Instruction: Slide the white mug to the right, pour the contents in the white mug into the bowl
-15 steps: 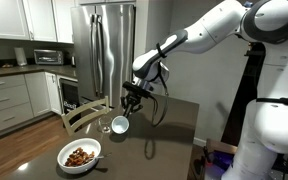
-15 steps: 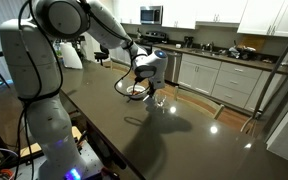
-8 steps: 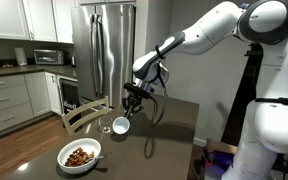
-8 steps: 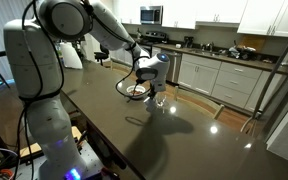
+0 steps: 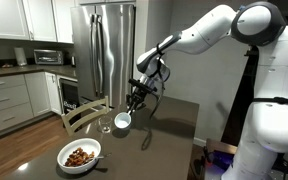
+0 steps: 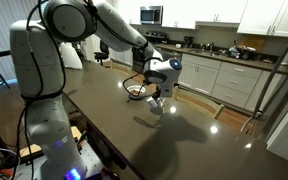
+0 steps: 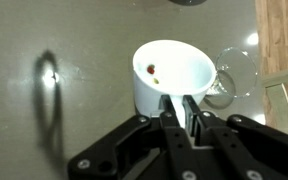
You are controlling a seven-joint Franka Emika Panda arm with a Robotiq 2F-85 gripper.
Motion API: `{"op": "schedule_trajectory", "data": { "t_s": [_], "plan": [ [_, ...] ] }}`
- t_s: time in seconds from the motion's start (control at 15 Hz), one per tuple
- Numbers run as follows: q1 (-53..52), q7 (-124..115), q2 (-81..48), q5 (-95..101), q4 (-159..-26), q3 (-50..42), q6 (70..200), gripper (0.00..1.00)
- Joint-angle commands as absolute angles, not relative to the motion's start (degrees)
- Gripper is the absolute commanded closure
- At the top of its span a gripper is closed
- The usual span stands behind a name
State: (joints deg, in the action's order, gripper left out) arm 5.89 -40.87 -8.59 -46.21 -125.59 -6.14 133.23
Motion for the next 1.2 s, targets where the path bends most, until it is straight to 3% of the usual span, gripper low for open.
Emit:
{"op": "schedule_trajectory", "data": {
  "t_s": [0.0,0.87,0.93,1.13],
  "plan": [
    [7.70,-38.28,-10.72,-50.34,-122.49,-7.01,128.93,0.93],
    [8.34,-36.46,-16.36,-56.00,-120.49,-8.69,125.74,0.93],
    [8.42,-36.34,-16.75,-56.03,-120.43,-8.86,125.68,0.85],
    [8.31,-36.35,-16.89,-55.98,-120.43,-8.91,125.71,0.85]
  ]
}}
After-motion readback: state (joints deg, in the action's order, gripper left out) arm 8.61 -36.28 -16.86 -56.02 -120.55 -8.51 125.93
